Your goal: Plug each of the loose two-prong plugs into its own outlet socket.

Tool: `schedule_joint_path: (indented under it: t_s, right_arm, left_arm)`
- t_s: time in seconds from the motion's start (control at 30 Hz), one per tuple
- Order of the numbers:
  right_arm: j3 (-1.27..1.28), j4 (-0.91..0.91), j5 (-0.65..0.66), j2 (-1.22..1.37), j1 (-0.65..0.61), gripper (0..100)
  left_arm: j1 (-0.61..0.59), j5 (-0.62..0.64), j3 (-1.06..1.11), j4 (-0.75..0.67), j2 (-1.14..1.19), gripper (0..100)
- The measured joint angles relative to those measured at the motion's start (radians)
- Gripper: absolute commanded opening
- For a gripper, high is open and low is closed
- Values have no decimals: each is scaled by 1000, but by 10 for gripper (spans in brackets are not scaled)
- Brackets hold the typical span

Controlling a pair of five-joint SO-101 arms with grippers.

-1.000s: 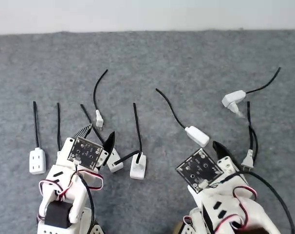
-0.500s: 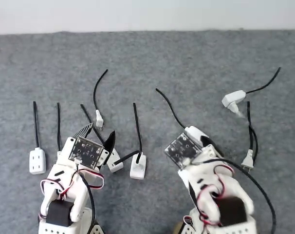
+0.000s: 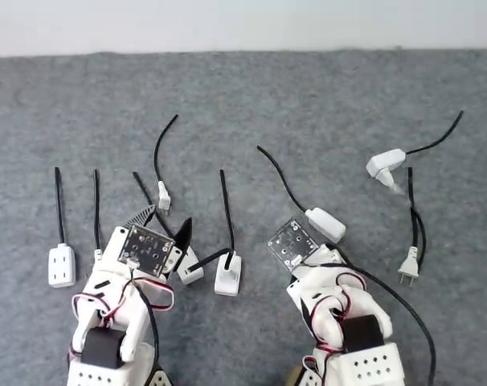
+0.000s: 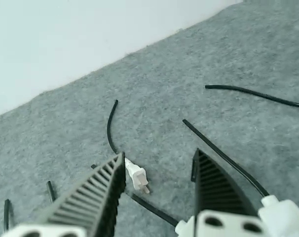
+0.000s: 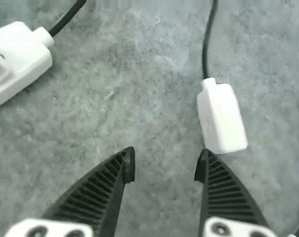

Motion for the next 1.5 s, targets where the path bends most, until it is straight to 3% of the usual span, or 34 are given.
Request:
schedule_joint_path:
  t_s: [0.33,0.8,1.5]
  right_arm:
    - [115,-183,-2,0,0,209]
    - [115,-92,-2,0,0,210]
    - [115,-49,0,0,0,210]
  left_arm:
    - [0,0,80,-104,0,225]
    - [-44,0,80,5,0,225]
    - [-44,0,80,29,0,225]
